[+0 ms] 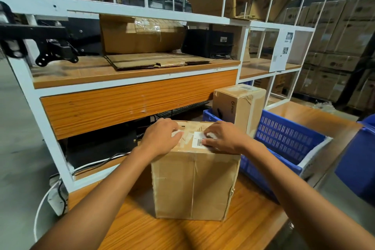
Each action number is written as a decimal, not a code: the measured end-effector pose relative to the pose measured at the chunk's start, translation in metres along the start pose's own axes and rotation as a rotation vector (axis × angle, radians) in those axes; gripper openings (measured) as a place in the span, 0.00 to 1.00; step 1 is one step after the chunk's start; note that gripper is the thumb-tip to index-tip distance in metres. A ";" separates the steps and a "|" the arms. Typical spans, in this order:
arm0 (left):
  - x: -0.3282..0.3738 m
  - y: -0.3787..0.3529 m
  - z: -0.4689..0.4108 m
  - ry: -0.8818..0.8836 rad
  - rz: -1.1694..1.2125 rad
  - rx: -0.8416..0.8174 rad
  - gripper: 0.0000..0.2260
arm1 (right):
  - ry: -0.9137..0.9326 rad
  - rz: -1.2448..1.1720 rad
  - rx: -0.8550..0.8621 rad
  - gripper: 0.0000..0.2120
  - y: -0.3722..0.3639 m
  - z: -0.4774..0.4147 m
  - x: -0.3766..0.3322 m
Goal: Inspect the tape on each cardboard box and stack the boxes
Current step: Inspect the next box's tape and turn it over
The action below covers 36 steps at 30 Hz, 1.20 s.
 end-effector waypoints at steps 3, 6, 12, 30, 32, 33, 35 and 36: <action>0.002 0.002 0.011 0.005 -0.025 0.175 0.15 | 0.020 -0.031 0.147 0.20 -0.006 0.013 0.006; 0.004 0.003 0.010 0.007 -0.038 0.140 0.14 | -0.003 -0.046 0.179 0.20 -0.011 0.019 0.004; -0.010 -0.005 0.010 0.362 0.354 -0.094 0.27 | -0.307 -0.618 0.634 0.02 -0.034 0.042 0.008; -0.039 0.042 0.032 0.439 0.123 0.049 0.23 | -0.442 -1.138 0.357 0.13 -0.027 0.052 0.035; -0.044 0.037 0.019 0.471 0.613 -0.061 0.23 | -0.437 -1.124 0.336 0.15 -0.031 0.047 0.035; -0.045 0.028 0.012 0.527 0.892 -0.193 0.23 | -0.427 -1.130 0.334 0.16 -0.032 0.047 0.033; -0.046 0.002 0.008 0.617 1.152 -0.411 0.24 | -0.416 -1.148 0.327 0.17 -0.036 0.046 0.031; -0.046 -0.009 0.009 0.639 1.161 -0.456 0.25 | -0.415 -1.161 0.335 0.18 -0.038 0.046 0.029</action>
Point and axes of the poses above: each hand's wrist, its own z-axis away from the middle knuckle, its own y-axis out of the back of the hand, x = y × z, the point moved 2 cm from there along -z, towards the middle knuckle, and after that the axes turned 4 degrees about -z, right-handed, at the moved point
